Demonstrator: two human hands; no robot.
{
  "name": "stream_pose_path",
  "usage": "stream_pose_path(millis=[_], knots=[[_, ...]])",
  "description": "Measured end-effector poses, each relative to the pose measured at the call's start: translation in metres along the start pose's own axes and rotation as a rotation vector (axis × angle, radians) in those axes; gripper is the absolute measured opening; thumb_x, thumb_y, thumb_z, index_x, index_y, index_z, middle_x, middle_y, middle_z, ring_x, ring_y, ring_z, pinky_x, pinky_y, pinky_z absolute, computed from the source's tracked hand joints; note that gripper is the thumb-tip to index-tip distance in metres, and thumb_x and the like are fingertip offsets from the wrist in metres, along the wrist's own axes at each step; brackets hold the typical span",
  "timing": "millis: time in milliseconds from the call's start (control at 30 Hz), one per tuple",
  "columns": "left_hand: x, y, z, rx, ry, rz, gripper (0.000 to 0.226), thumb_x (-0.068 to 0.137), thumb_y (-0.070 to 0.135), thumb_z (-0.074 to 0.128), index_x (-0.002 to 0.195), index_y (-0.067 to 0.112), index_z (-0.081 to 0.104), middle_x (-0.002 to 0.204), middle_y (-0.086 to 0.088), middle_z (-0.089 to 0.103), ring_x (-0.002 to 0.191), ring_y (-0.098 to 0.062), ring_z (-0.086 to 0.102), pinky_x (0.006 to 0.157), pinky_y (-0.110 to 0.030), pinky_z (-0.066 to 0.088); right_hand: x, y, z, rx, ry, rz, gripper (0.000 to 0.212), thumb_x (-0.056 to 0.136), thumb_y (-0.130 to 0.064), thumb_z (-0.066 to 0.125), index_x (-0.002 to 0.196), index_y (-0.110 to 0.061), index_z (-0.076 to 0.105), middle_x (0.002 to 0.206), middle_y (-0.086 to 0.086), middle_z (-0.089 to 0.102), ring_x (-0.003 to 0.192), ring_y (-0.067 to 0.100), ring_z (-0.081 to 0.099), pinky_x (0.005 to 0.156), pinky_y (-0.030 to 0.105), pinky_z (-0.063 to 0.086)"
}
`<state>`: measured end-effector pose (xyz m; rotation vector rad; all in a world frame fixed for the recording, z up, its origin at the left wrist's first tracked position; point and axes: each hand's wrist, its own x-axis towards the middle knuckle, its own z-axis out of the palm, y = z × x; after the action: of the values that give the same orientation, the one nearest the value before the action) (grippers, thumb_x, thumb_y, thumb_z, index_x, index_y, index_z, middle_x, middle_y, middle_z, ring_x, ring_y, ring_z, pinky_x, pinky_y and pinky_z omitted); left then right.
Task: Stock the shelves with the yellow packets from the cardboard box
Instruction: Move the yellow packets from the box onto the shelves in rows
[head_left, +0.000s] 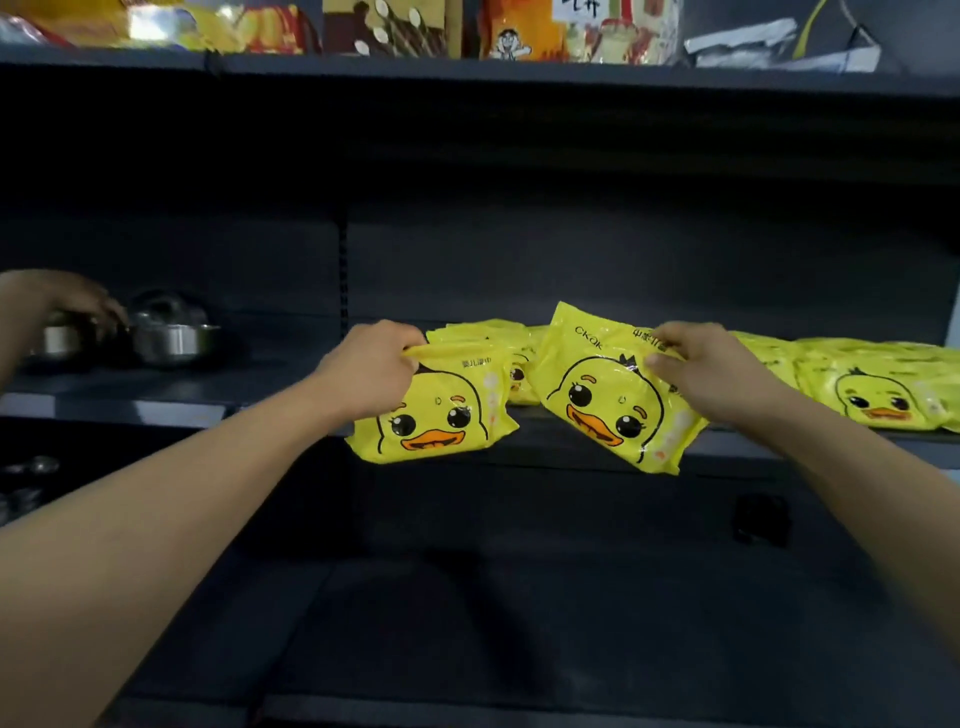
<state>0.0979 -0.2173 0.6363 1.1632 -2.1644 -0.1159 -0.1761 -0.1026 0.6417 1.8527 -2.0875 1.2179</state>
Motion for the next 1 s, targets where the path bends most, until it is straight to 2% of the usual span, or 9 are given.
stream_pose_path(millis=[100,167,300,500,600,700,800,933,1000], knots=[[0.031,-0.021,-0.016,0.018,0.038,0.005,0.021,0.097,0.009,0.042,0.094,0.019,0.060,0.074,0.003,0.053,0.059,-0.014,0.048,0.053,-0.028,0.037,0.034,-0.019,0.012,0.034,0.018,-0.003,0.018,0.095,-0.019,0.051,0.109,-0.014,0.061,0.097,0.007,0.065,0.081,0.035,0.062,0.072,0.040,0.050],[0.053,-0.040,-0.023,0.018,0.063,-0.006,0.021,0.097,0.009,0.042,0.094,0.019,0.060,0.075,0.002,0.054,0.060,-0.014,0.048,0.052,-0.027,0.036,0.060,-0.031,0.024,0.078,0.026,0.011,0.015,0.094,-0.019,0.052,0.105,-0.015,0.063,0.091,0.006,0.065,0.074,0.024,0.058,0.070,0.035,0.047],[0.099,-0.088,-0.030,0.034,0.058,-0.026,0.023,0.096,0.008,0.040,0.093,0.019,0.060,0.078,-0.001,0.055,0.062,-0.015,0.049,0.054,-0.028,0.038,0.118,-0.061,0.057,0.131,0.008,0.015,0.020,0.095,-0.018,0.052,0.111,-0.012,0.062,0.102,0.009,0.066,0.089,0.026,0.062,0.080,0.039,0.048],[0.164,-0.158,-0.026,0.032,0.080,-0.060,0.025,0.094,0.005,0.040,0.091,0.018,0.061,0.078,0.000,0.056,0.062,-0.015,0.050,0.053,-0.027,0.038,0.212,-0.092,0.123,0.118,0.060,0.007,0.030,0.095,-0.018,0.052,0.123,-0.009,0.057,0.112,0.008,0.062,0.097,0.021,0.056,0.081,0.030,0.042],[0.192,-0.186,-0.021,0.043,0.058,-0.076,0.029,0.091,0.002,0.041,0.081,0.022,0.059,0.081,-0.003,0.059,0.066,-0.019,0.055,0.056,-0.030,0.044,0.255,-0.101,0.158,0.107,0.098,0.034,0.034,0.094,-0.018,0.053,0.126,-0.008,0.056,0.124,0.011,0.059,0.106,0.024,0.055,0.082,0.026,0.038],[0.217,-0.207,-0.019,0.070,0.025,-0.111,0.032,0.088,0.001,0.044,0.074,0.027,0.057,0.083,-0.003,0.060,0.075,-0.021,0.059,0.064,-0.034,0.049,0.290,-0.113,0.189,0.042,0.103,0.043,0.032,0.095,-0.015,0.051,0.123,-0.003,0.057,0.119,0.013,0.060,0.101,0.027,0.057,0.078,0.028,0.042],[0.238,-0.220,-0.016,0.073,-0.029,-0.158,0.028,0.088,-0.001,0.045,0.086,0.018,0.065,0.083,-0.003,0.060,0.074,-0.019,0.058,0.058,-0.027,0.045,0.321,-0.122,0.214,-0.032,0.084,0.049,0.028,0.093,-0.011,0.048,0.117,-0.003,0.059,0.111,0.012,0.060,0.091,0.025,0.055,0.070,0.025,0.039],[0.259,-0.227,-0.007,0.076,-0.084,-0.169,0.032,0.085,-0.004,0.041,0.093,0.010,0.069,0.096,-0.010,0.064,0.089,-0.025,0.062,0.066,-0.029,0.047,0.356,-0.131,0.247,-0.166,0.001,0.025,0.032,0.092,-0.008,0.048,0.122,-0.006,0.058,0.122,0.014,0.059,0.104,0.027,0.058,0.074,0.026,0.044],[0.265,-0.229,-0.004,0.094,-0.118,-0.156,0.033,0.085,-0.005,0.039,0.097,0.006,0.068,0.101,-0.012,0.065,0.095,-0.027,0.062,0.070,-0.031,0.049,0.369,-0.133,0.264,-0.242,-0.056,0.022,0.034,0.093,-0.008,0.049,0.126,-0.005,0.056,0.128,0.014,0.057,0.114,0.029,0.056,0.086,0.028,0.047]])
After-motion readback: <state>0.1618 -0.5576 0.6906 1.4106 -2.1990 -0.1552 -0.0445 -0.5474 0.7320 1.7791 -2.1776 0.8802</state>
